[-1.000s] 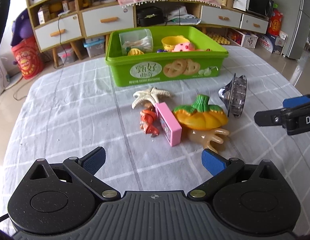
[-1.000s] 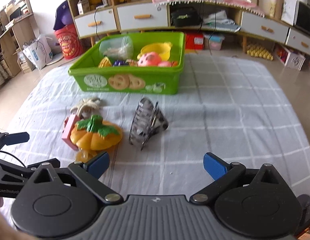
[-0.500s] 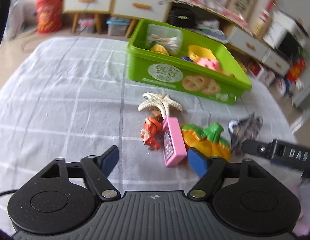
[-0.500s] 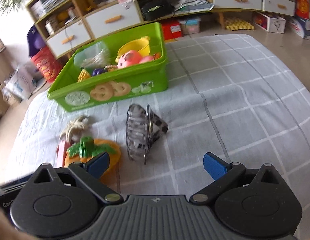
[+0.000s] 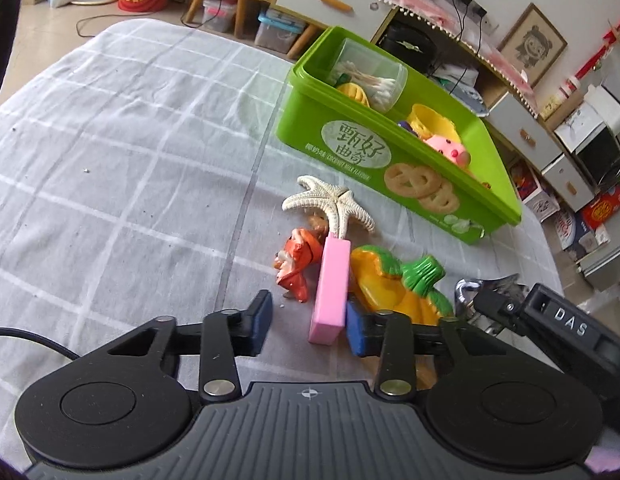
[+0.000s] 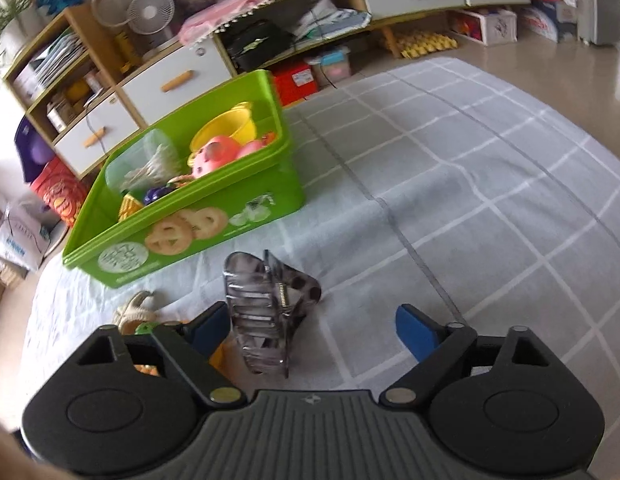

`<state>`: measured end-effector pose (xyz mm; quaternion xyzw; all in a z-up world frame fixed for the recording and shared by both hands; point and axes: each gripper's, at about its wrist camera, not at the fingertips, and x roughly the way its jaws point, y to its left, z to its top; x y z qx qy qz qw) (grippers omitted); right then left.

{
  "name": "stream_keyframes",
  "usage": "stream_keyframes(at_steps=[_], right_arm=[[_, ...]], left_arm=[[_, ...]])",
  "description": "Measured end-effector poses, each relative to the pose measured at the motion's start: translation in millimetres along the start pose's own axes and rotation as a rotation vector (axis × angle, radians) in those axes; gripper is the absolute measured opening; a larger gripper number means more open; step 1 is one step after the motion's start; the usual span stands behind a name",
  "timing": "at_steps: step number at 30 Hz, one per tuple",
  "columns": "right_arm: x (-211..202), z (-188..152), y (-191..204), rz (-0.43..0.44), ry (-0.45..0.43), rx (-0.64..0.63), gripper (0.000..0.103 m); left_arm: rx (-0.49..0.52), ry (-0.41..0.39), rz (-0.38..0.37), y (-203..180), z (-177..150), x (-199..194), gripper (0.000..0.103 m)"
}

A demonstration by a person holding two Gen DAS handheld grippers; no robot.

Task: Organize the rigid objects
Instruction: 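Grasp the pink block with the left gripper while the right gripper grasps the striped hair clip, then carry the pink block and hair clip into the green bin and open both grippers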

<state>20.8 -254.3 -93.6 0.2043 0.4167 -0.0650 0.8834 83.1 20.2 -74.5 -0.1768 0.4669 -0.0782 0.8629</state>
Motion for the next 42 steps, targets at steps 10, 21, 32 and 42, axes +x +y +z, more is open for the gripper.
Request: stream_keyframes(at_steps=[10,21,32,42], right_arm=[[2,1,-3,0.032,-0.006,0.02,0.044],[-6,3,7,0.049,-0.027,-0.033,0.016],[-21,7,12,0.133,-0.037,-0.011,0.016],[-33,22,10,0.174,-0.015,0.07,0.016]], left_arm=[[0.025,-0.004,-0.009,-5,0,-3,0.021],[0.073,-0.029,-0.014,-14,1,-12,0.016],[0.024,-0.088,-0.06,-10,10,-29,0.016],[-0.083,-0.145,-0.118,-2,31,-47,0.015]])
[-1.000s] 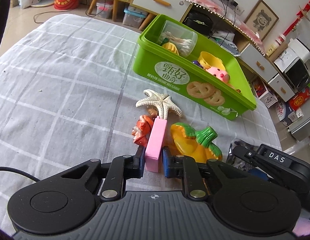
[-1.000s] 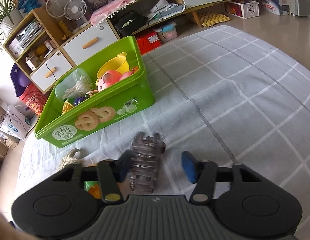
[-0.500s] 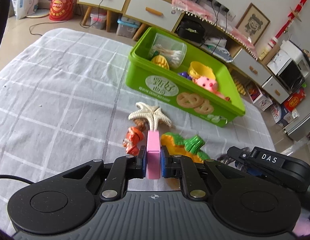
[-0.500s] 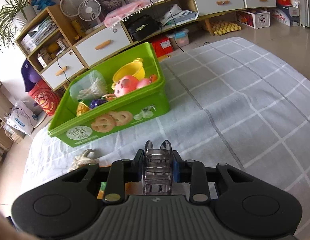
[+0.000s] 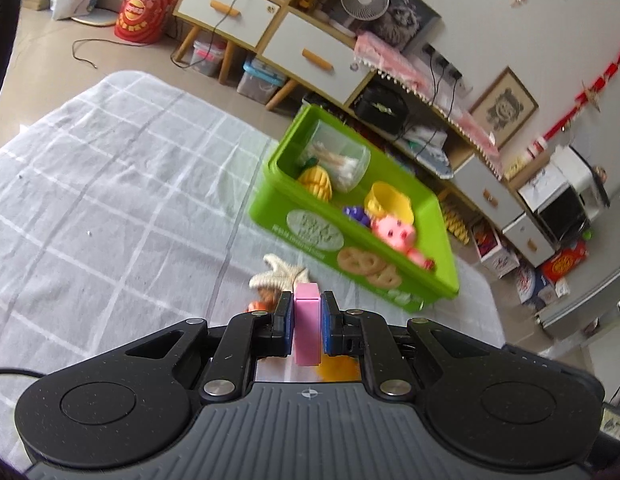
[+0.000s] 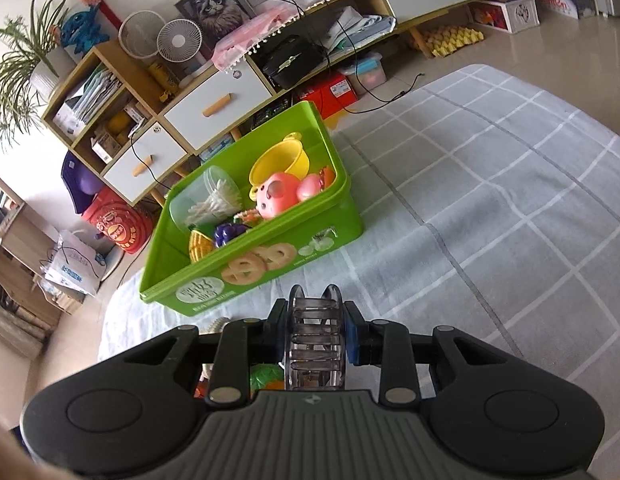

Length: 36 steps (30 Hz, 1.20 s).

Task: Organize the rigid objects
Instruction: 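Carry the pink block and hair clip into the green bin and open both grippers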

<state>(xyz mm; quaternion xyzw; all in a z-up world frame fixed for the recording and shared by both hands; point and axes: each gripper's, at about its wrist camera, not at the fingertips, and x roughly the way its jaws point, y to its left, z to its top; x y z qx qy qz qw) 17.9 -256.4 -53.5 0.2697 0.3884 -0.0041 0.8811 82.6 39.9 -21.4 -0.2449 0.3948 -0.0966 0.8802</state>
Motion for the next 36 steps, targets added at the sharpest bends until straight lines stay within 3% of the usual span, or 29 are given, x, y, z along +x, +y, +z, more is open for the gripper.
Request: stream_keyframes(at_steps=[6,16,22,36], right_arm=[[-5,29,6,-0.015,-0.028,0.0,0.016],[15,75,20,0.021,-0.109,0.021,0.016],[44,86,12,0.075,-0.082,0.062,0.016],[80,92,25,0.135,-0.08,-0.055,0.016]], left_arm=[[0.021,0.002,0.006,-12,23,9,0.015],[0.074,-0.067,-0.015,-40,69,31,0.015],[0.11,-0.071,0.019,-41,80,62,0.015],[0.178,-0.035,0.089,-29,87,95,0.016]])
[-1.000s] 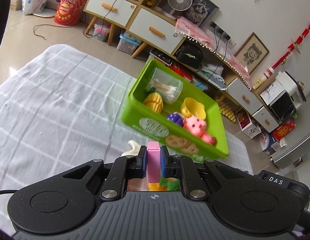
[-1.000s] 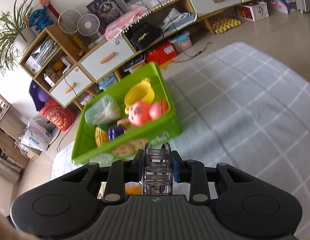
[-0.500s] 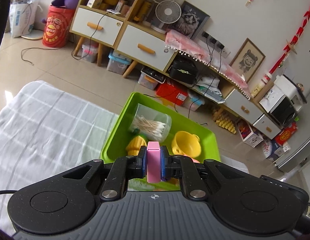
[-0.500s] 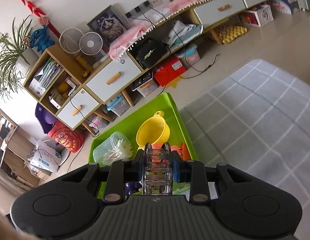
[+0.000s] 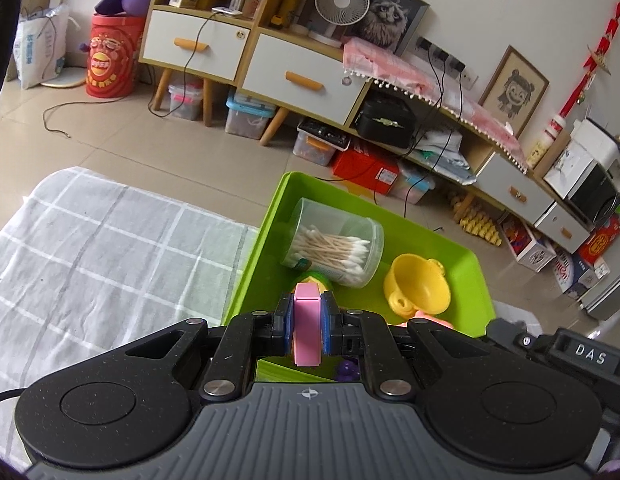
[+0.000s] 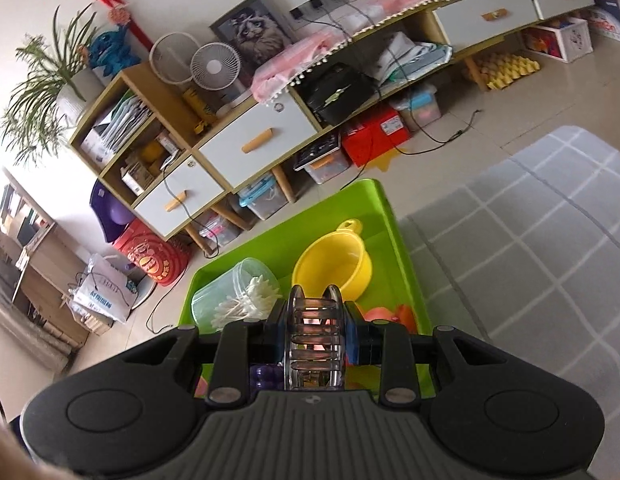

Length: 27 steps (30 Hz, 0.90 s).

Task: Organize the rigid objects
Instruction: 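Carry the pink block and hair clip into the green bin and open both grippers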

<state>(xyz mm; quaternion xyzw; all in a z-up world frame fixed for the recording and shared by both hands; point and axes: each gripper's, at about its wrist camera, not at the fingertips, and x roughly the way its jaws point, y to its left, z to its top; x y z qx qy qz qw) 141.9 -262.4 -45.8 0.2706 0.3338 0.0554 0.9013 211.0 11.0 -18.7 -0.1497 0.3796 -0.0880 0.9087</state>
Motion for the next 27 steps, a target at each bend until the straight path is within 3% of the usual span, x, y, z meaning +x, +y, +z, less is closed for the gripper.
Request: stream_keyframes(at_steps=[8,10,11,12,13,14,27], right_arm=[[15,-2,13,0.004,0.019,-0.076,0.017],[15,-1,15,0.026,0.018,-0.088,0.017],[14,-1,16,0.018,0.014,-0.092,0.026],[13,-1,17,0.003,0.011,-0.094,0.034],[11,-1,17,-0.009,0.006,-0.094,0.052],[8,-1,17,-0.015,-0.004,-0.089,0.06],[-22,3,3,-0.038,0.001,-0.024,0.06]], left_arm=[[0.05,0.001,0.006,0,-1,5,0.016],[0.063,-0.011,-0.009,0,-1,3,0.021],[0.068,-0.016,-0.016,0,-1,2,0.027],[0.07,-0.012,-0.026,0,-1,2,0.052],[0.069,-0.011,-0.022,0,-2,1,0.071],[0.068,-0.024,-0.009,-1,-3,-1,0.074],[0.036,-0.007,-0.008,0,-9,-20,0.081]])
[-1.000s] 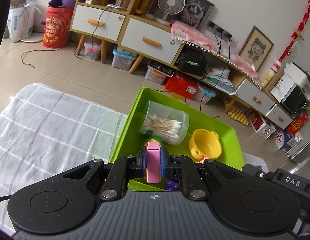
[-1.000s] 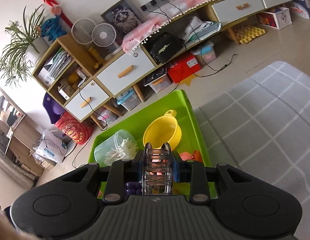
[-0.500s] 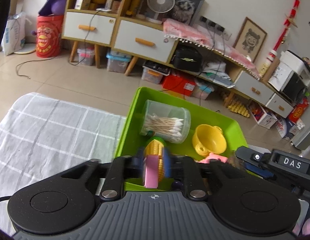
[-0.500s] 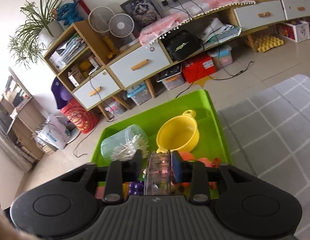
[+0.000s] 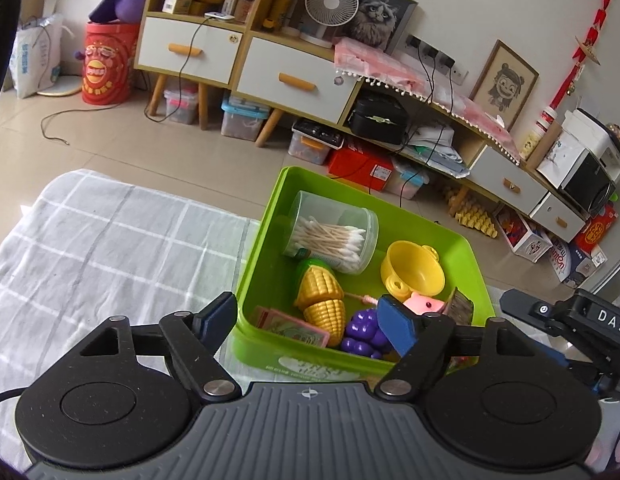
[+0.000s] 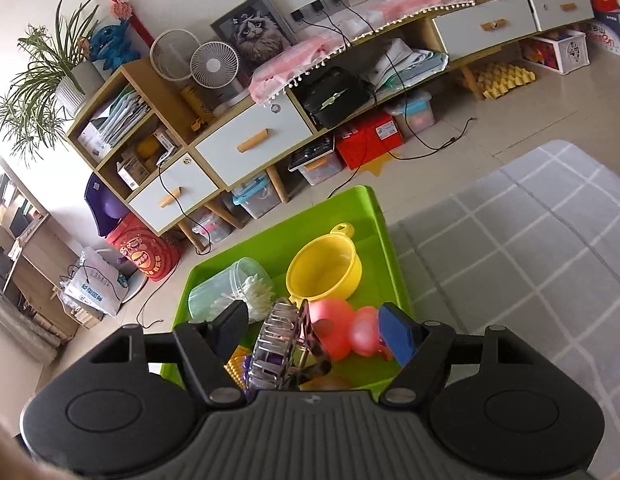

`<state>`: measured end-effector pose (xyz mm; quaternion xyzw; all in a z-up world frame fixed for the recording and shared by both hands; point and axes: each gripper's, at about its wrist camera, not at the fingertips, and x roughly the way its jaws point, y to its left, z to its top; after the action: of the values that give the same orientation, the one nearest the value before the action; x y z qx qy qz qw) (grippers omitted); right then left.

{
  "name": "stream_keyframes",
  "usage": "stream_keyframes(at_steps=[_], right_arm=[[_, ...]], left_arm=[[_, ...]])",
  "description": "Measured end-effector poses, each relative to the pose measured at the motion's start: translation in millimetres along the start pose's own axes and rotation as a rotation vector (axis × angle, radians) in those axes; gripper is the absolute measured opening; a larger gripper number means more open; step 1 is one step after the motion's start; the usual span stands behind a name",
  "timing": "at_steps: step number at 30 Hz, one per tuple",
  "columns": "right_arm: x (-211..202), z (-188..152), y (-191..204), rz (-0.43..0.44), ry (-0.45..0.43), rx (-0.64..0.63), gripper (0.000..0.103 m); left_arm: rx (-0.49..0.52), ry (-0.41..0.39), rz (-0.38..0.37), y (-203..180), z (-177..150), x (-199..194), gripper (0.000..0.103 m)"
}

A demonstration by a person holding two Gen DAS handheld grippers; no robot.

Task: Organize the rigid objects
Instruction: 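Carry the pink block and hair clip into the green bin and open both grippers, then withdraw both tools, left toward the orange figure, right toward the orange pumpkin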

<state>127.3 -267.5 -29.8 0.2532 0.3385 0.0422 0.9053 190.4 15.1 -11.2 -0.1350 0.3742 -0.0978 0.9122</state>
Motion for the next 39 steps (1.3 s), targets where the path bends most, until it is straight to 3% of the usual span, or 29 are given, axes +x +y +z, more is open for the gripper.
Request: stream_keyframes(at_steps=[16,23,30,39], right_arm=[[-51,-14,7,-0.03,0.04,-0.056,0.062],[-68,-28,4,-0.034,0.045,-0.076,0.074],[-64,-51,-8,-0.015,0.084,-0.126,0.08],[-46,-80,-4,0.056,0.152,-0.287,0.081]], left_arm=[[0.046,0.039,0.03,-13,-20,-41,0.088],[0.049,0.011,0.074,-7,-35,-55,0.1],[0.098,0.011,0.107,5,-57,-47,0.101],[0.166,0.023,0.102,20,-78,-37,0.101]])
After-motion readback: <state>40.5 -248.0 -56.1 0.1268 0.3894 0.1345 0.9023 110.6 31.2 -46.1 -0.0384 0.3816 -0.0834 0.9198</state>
